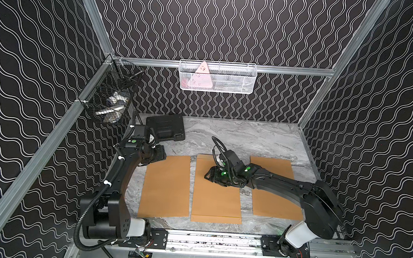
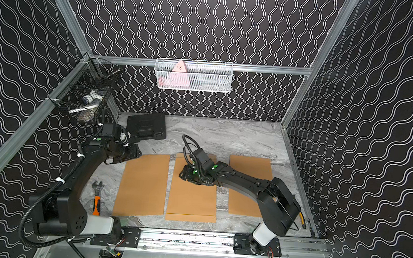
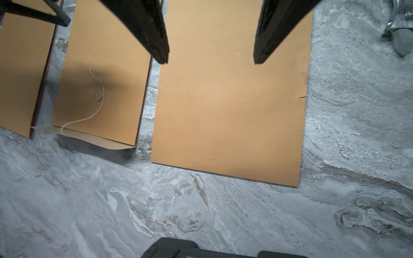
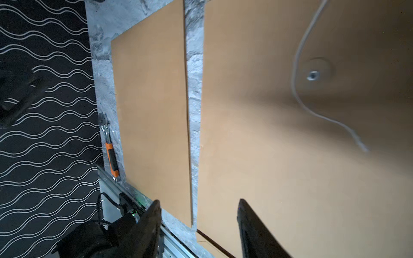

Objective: Open the file bag
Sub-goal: Pick up the file bag from the center of the board.

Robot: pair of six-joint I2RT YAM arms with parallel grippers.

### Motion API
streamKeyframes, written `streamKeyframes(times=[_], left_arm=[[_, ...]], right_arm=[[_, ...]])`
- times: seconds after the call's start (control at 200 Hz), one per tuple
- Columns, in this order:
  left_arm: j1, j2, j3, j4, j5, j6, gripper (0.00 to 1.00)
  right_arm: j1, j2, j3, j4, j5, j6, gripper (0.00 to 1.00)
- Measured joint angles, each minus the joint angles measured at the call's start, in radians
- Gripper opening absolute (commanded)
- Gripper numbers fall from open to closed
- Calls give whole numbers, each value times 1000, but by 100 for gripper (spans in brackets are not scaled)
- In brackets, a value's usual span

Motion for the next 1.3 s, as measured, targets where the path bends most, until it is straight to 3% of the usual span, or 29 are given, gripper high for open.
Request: streamKeyframes(times=[0.395,1.301], left_arm=[[82,114,-67,51,-2,19,65],[173,207,-166,201,-82,7,65]], right_arm=[[99,279,219,64,-46,72,56],[98,448,307,42,-74,63,58]])
